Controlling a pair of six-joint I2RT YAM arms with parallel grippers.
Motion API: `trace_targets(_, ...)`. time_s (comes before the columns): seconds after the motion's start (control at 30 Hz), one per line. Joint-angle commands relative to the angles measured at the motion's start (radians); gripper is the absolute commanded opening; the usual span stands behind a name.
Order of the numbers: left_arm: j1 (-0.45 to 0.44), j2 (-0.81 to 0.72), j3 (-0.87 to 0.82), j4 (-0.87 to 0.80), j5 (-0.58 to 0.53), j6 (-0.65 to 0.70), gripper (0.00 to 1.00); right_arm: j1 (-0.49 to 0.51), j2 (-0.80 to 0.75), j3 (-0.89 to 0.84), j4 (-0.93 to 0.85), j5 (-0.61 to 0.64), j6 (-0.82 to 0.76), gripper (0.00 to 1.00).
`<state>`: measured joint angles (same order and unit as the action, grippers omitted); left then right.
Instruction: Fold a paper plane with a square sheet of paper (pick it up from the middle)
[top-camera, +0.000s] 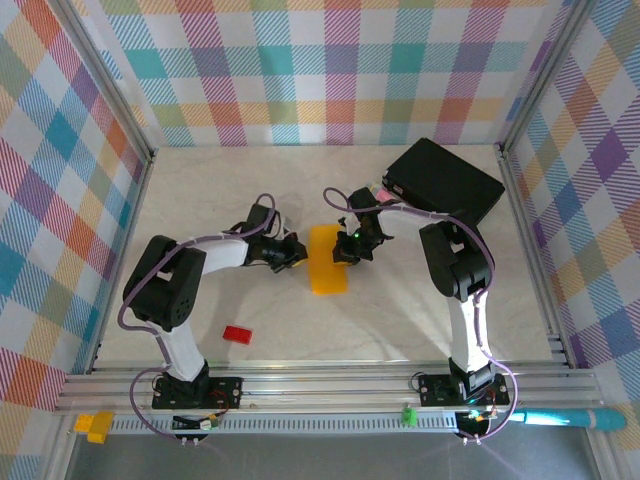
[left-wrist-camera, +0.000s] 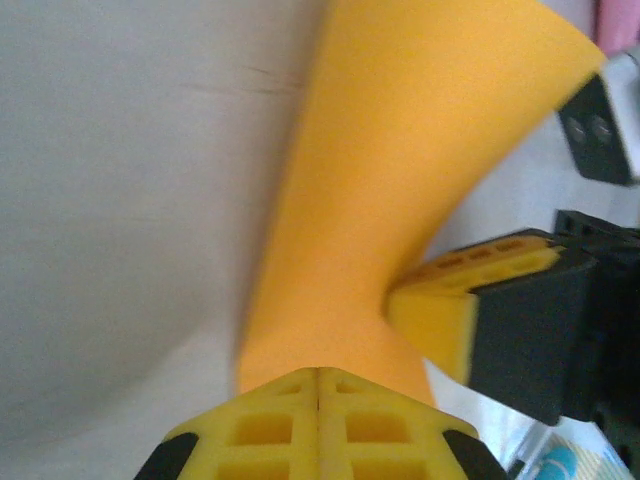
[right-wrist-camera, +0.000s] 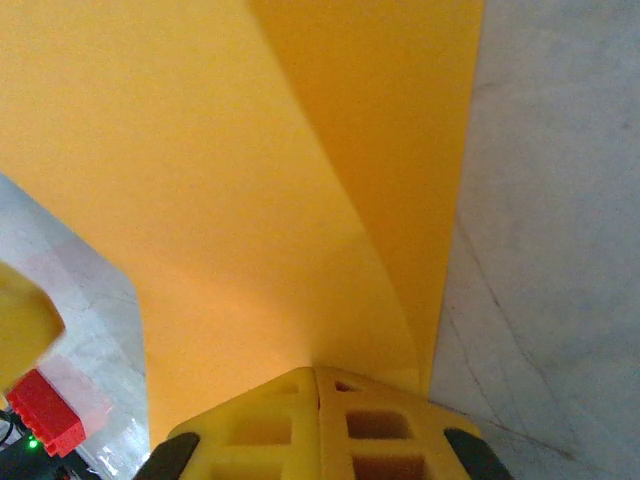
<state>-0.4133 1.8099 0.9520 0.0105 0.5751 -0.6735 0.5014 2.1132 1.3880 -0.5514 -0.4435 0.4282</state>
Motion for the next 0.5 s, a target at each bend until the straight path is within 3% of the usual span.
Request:
trace_targets(0.0, -0.042, 0.064, 0.051, 0.094, 0.048, -0.058, 0.00, -0.013, 0.153, -0.086, -0.175, 0.295, -0.016, 0.04)
trace_targets(0.2, -0.036, 0.152, 0.073, 0.116, 0.035, -0.064, 0.00, -0.013, 0.151, -0.095, -0.179, 0.317, -0.013, 0.04)
trace_targets(0.47, 0.097, 0.155, -0.034, 0.132, 0.031, -0.026, 0.00, -0.015, 0.151, -0.094, -0.196, 0.378, -0.019, 0.04)
